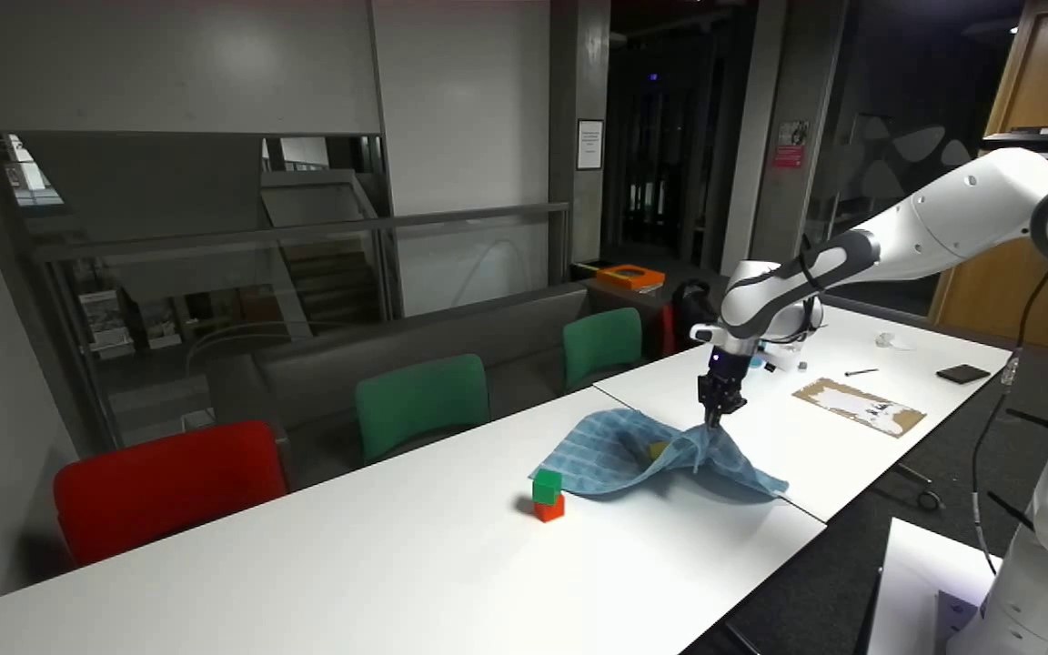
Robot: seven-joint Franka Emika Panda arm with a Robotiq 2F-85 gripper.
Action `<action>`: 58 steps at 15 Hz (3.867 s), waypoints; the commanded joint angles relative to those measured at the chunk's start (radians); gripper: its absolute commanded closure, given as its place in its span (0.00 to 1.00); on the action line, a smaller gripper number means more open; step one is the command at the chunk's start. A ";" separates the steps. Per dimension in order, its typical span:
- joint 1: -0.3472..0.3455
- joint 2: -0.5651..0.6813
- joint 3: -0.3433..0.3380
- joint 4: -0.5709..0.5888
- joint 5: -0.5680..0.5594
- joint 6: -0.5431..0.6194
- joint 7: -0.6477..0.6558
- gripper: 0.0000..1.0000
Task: Pull the blue towel from underneath the yellow block, place the towel over the yellow block
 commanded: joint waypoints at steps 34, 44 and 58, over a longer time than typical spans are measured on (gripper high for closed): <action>0.131 -0.438 -0.126 -0.194 -0.292 0.147 0.408 0.98; 0.132 -0.415 -0.110 -0.051 -0.307 -0.009 0.505 0.98; 0.138 -0.525 -0.065 -0.012 -0.397 -0.087 0.646 0.98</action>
